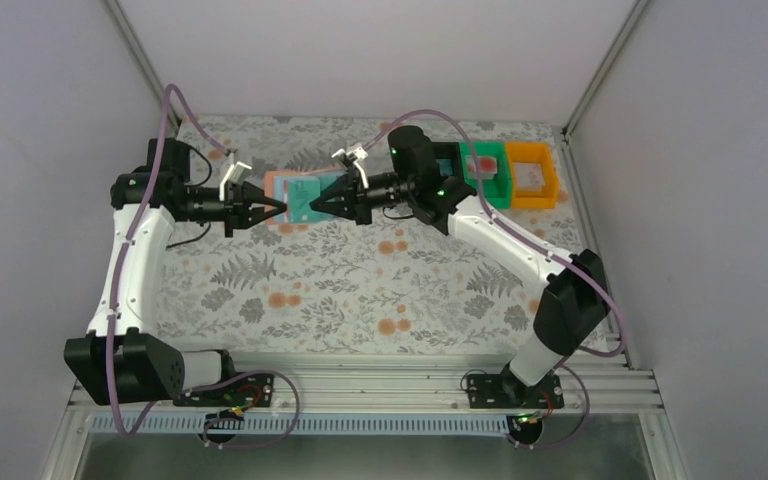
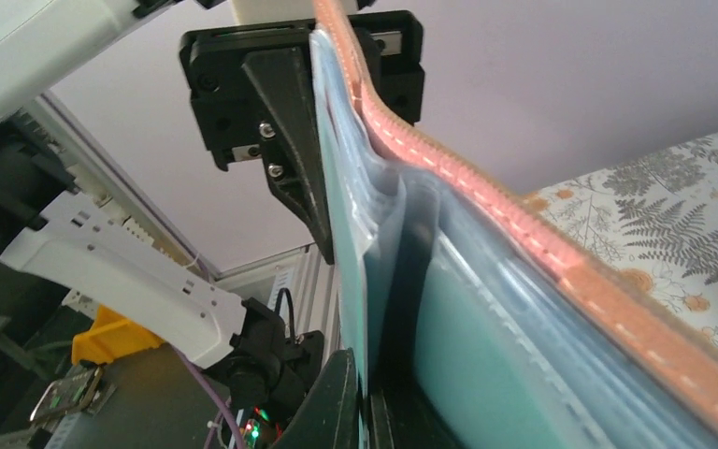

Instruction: Take the credit cards out of the card holder

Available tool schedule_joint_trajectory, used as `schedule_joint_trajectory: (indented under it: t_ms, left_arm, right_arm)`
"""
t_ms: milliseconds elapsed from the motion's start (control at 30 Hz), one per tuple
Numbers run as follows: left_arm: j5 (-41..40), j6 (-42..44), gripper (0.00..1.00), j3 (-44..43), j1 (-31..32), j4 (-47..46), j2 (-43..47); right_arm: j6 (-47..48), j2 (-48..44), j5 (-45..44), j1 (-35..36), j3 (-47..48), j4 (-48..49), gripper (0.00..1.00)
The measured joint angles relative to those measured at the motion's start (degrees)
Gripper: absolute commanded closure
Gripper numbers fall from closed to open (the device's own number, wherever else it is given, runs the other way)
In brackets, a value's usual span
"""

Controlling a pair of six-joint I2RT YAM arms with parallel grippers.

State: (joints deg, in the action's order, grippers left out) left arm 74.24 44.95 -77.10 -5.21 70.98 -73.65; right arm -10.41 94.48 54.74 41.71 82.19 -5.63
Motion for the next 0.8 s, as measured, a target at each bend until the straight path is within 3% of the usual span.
schedule_joint_trajectory:
  t_ms: [300,367,467,633,800]
  left_arm:
    - [1.60,0.72,0.98,-0.07,0.63,1.62,0.00]
    - [1.60,0.39,0.98,-0.07,0.87,1.53,0.00]
    - [0.96,-1.68,0.98,-0.04,0.87,-0.02,0.02]
    - [-5.49,-9.97,0.98,0.13,0.96,-7.91,0.50]
    - [-24.72,-18.82,0.98,1.11,1.90,-16.02,0.74]
  right_arm:
    - [7.10,-1.07,3.32,-0.28,0.72,-3.89,0.94]
    - [8.20,-1.18,3.54,-0.26,0.90,-4.55,0.75]
    - [9.03,-1.75,2.82,-0.13,1.03,-6.08,0.56]
    - [8.22,-3.69,-8.92,0.46,1.20,-8.50,0.45]
    - [3.58,-4.96,-27.67,-0.20,1.27,-11.85,0.44]
